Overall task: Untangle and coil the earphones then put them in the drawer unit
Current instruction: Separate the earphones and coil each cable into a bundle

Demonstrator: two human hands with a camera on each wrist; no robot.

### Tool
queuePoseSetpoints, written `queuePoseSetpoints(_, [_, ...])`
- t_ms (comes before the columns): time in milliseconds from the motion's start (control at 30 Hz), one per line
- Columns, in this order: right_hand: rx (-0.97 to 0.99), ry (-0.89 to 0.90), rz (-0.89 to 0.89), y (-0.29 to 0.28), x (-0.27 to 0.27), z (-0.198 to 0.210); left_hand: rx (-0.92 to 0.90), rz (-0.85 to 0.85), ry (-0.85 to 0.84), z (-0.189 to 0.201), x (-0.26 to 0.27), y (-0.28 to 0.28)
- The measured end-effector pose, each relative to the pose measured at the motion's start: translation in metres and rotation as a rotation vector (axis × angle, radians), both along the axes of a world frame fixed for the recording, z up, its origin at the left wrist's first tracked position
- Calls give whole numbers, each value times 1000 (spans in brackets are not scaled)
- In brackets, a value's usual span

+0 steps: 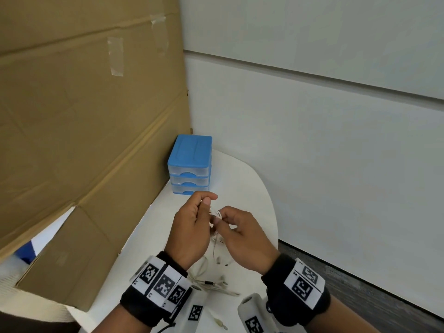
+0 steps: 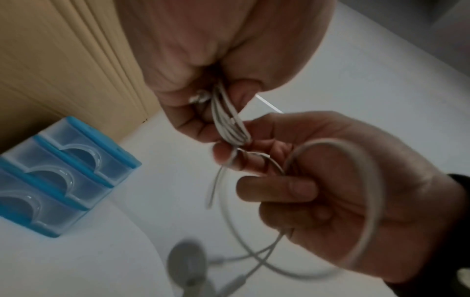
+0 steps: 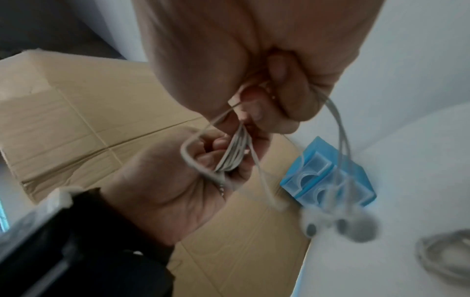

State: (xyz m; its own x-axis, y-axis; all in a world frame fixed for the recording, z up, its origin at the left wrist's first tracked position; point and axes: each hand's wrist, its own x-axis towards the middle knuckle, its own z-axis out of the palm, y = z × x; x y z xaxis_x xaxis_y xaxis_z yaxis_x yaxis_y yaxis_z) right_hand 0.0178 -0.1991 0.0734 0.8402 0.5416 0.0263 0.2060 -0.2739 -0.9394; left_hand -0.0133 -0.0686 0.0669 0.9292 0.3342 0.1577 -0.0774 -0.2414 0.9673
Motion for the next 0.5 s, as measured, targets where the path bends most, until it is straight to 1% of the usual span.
queuePoseSetpoints(67, [3,-25,-47,2,-1,-1,5,-21,8,4,0,1])
queuePoseSetpoints(100, [-9,-41,-52,3,-2,0,-25,-38,23,6,0,2])
queuePoseSetpoints(167, [-17,-64,-68,4,-2,-1,-173,-74,62,11,1,4])
queuePoseSetpoints(267, [30,-55,-101,3,0,-2,-475,-107,97,21,-2,8])
queuePoseSetpoints(367, [32,96,-85,-10,8,1,-759,-49,57,30,-1,25])
queuePoseSetpoints(433, [-4,130,-63,-25,13,-1,-870,9,22,31,2,45])
queuePoseSetpoints(500, [-26,121,-68,-38,13,0,-876,53,35,29,5,59])
